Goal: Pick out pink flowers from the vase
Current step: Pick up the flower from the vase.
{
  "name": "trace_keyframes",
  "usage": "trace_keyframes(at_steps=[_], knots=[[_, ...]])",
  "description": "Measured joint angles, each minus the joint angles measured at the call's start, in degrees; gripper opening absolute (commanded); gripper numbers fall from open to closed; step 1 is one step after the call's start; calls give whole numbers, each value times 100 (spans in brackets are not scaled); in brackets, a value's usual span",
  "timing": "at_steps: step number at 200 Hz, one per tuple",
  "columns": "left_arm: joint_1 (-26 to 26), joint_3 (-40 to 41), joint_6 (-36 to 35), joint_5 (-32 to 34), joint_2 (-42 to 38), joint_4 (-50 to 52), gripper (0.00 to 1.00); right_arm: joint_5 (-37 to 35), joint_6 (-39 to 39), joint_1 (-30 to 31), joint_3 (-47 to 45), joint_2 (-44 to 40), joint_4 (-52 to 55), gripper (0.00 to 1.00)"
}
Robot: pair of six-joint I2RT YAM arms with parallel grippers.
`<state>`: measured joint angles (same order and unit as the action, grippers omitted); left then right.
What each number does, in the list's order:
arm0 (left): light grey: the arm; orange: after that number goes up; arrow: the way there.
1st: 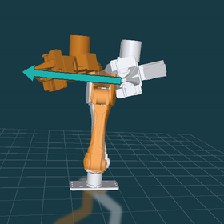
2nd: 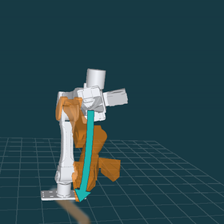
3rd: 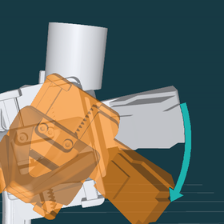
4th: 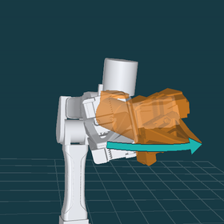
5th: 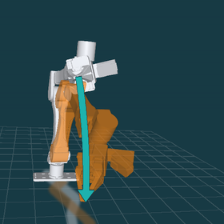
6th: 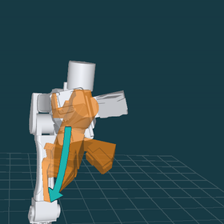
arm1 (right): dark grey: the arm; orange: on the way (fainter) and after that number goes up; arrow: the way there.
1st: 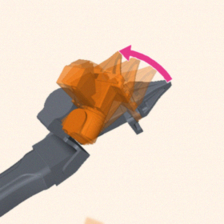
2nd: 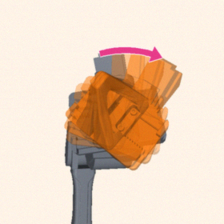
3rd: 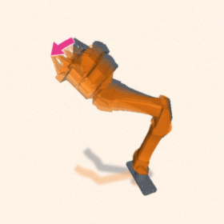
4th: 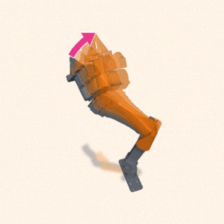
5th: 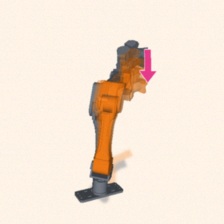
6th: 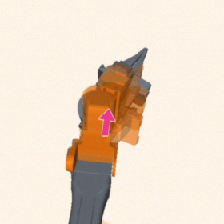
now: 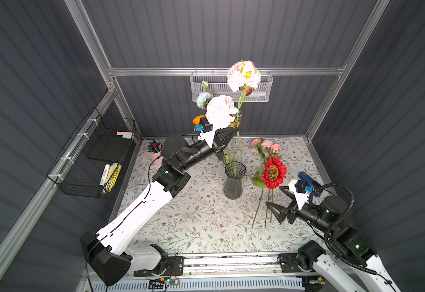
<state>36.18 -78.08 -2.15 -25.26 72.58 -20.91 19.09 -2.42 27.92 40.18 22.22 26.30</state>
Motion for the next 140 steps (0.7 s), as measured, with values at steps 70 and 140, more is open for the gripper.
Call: trace_keyframes(at_steps=[70,140], knots=[[0,-597,264,629,-997,1366,0,1067,63,144,326,402,450,99],[0,483,334,529,-2094,2739,0,1676,160,638,323,28,365,99]])
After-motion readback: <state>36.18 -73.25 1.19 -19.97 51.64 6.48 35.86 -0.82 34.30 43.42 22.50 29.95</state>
